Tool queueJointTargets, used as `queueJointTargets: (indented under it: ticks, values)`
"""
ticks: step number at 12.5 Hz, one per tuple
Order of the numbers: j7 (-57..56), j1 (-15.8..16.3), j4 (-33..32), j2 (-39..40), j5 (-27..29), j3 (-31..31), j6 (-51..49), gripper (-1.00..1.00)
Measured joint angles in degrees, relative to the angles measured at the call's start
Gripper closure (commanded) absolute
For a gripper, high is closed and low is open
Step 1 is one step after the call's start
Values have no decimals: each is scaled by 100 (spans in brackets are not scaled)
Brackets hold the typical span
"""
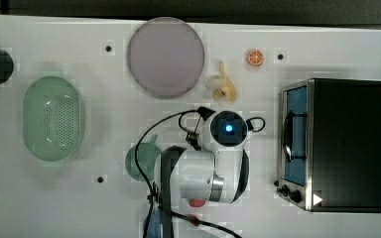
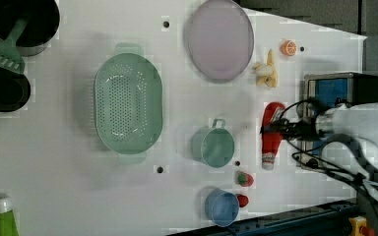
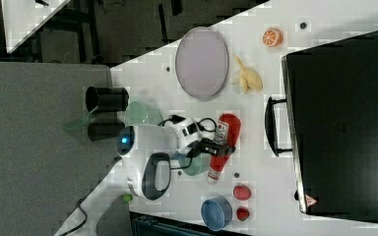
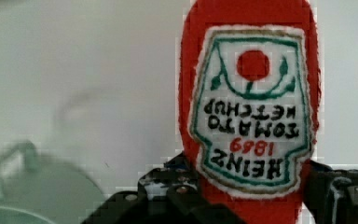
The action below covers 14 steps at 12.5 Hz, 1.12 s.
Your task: Pick ketchup from plate and place it on table.
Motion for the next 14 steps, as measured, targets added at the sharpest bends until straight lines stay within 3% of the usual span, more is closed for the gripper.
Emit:
queueJointTargets:
  ticks: [4,7,8,12,14]
  values:
    - [0,21,-11,571,-9,55,462,-27]
    - [3,6,22,750,31,8,825,-90]
    - [3,9,22,713,-5,22,842,-100]
    - [143,-10,145,234,-3,102,313,-100]
    - [643,14,515,-124,37,154,-173,-100]
